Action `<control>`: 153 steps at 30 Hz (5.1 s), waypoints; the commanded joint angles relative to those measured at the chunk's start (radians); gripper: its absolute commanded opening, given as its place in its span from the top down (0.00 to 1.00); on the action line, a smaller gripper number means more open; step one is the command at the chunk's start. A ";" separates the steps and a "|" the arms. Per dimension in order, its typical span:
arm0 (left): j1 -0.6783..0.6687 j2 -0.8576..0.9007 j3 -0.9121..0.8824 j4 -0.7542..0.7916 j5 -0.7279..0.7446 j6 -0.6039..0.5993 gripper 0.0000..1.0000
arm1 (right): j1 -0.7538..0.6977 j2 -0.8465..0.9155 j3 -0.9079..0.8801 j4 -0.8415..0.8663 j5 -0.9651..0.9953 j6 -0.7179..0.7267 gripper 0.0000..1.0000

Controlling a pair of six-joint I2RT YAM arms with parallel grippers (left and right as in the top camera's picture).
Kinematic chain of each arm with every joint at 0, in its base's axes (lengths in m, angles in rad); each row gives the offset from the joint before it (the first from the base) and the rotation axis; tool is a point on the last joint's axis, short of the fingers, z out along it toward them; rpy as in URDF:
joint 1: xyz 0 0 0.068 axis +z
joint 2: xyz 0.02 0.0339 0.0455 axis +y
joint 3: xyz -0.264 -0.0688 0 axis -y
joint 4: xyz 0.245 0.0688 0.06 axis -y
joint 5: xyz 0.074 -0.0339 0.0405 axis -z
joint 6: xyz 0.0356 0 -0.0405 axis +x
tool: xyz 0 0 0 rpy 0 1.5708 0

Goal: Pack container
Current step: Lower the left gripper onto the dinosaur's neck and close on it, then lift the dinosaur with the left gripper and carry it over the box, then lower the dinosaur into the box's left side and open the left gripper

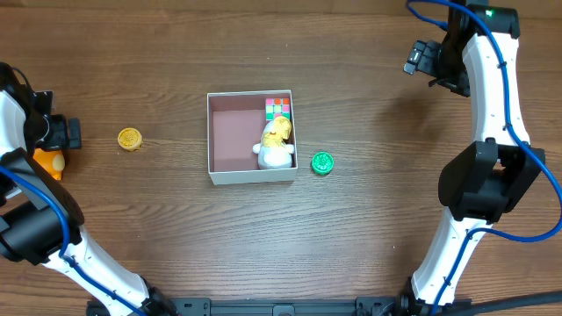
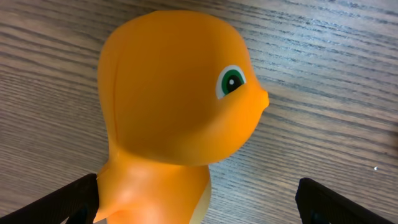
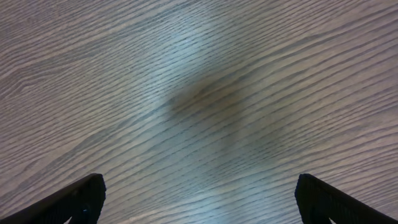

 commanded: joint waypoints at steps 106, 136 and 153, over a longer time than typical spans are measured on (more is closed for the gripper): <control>-0.003 0.056 0.245 -0.192 0.158 -0.090 0.91 | 0.000 -0.045 0.000 0.006 0.009 0.000 0.00; -0.481 0.056 0.647 -0.553 0.557 -0.244 0.84 | 0.000 -0.045 0.000 0.006 0.009 0.000 0.00; -0.821 0.056 0.646 -0.568 0.355 -0.554 0.78 | 0.000 -0.045 0.000 0.006 0.009 0.000 0.00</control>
